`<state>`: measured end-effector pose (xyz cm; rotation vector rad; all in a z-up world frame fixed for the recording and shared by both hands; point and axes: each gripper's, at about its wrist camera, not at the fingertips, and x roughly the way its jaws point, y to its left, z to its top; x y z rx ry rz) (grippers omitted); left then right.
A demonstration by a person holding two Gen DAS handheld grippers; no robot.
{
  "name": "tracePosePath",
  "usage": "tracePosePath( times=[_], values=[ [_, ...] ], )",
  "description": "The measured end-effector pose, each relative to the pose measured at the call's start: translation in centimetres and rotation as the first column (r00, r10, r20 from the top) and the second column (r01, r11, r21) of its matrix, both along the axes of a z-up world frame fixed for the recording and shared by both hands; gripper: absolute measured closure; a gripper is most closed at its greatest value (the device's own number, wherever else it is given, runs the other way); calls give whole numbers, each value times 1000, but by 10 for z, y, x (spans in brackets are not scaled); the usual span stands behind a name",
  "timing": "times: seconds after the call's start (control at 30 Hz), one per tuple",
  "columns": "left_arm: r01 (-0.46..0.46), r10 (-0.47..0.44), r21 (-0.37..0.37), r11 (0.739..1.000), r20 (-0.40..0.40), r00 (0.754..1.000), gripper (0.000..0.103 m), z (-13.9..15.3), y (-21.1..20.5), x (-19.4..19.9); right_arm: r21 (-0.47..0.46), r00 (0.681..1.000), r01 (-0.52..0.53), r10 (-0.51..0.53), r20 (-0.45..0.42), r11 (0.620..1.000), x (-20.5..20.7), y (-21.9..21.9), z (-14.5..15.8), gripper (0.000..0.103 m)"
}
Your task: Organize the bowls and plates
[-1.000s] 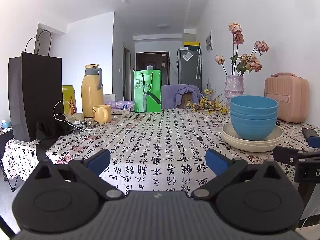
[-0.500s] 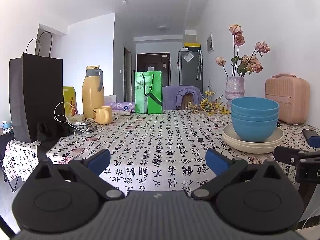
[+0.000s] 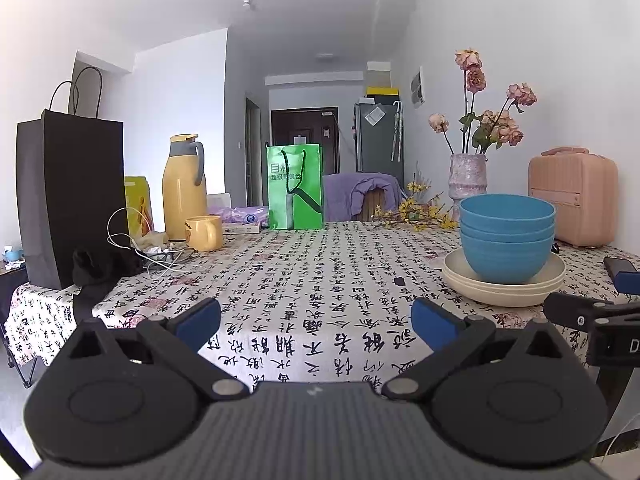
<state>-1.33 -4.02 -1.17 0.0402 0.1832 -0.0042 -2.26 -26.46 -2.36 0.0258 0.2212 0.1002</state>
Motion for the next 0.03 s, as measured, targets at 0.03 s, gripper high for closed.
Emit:
tracePosePath(
  times=[0.03],
  values=[
    [5, -5, 2, 1000, 3, 1000, 0, 0, -1, 0, 0, 1000, -1, 1, 0, 1000, 0, 0, 0, 0]
  ],
)
